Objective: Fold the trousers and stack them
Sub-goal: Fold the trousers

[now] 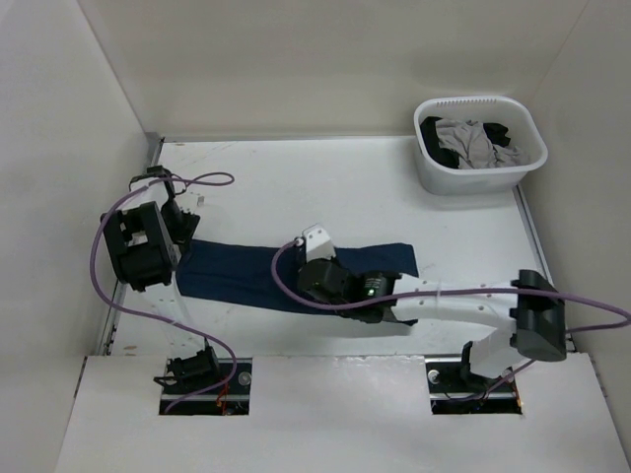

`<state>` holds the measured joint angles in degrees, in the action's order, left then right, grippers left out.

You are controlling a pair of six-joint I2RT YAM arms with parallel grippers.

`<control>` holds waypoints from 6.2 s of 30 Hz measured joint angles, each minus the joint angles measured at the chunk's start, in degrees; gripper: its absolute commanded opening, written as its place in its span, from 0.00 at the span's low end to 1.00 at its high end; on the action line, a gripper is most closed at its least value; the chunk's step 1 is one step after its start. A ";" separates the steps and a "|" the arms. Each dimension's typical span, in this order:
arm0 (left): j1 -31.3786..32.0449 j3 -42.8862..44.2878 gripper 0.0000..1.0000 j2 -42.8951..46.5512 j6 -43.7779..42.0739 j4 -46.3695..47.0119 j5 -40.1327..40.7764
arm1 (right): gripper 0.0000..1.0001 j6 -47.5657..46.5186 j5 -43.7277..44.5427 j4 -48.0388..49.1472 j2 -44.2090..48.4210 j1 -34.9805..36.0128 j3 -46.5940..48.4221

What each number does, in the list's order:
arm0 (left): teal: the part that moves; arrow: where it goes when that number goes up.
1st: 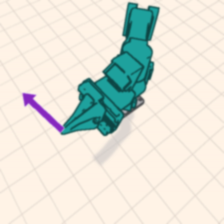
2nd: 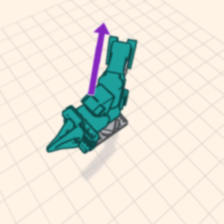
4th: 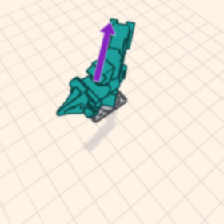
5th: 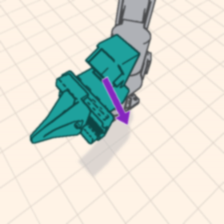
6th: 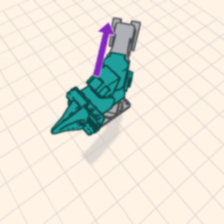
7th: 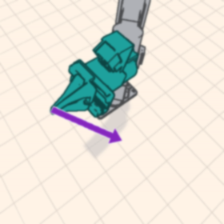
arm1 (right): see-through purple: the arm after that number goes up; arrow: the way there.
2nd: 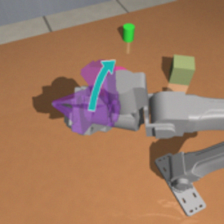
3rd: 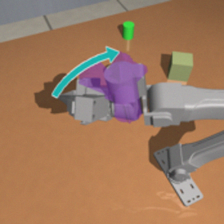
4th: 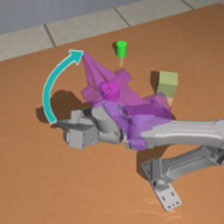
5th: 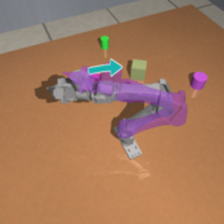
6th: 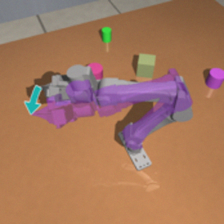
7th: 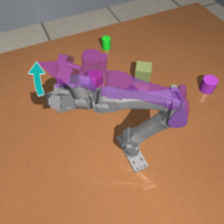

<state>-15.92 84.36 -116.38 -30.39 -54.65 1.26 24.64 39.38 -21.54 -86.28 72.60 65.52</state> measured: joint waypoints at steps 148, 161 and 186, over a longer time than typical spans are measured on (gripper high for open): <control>21.35 -2.54 0.49 2.27 8.39 4.96 -11.76 | 1.00 9.53 -33.03 -1.40 29.22 -70.93 -29.97; 20.57 2.38 0.49 -1.01 6.10 4.28 -8.72 | 0.85 2.62 -47.32 7.87 0.28 -71.76 -20.81; 19.06 3.30 0.51 3.93 7.61 3.06 -10.58 | 0.00 -2.43 -46.10 -25.00 11.06 -69.68 8.90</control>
<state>3.14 87.66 -112.44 -22.79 -51.59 -9.32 22.22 -6.72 -46.54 -75.22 2.92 74.41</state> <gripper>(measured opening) 0.520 0.023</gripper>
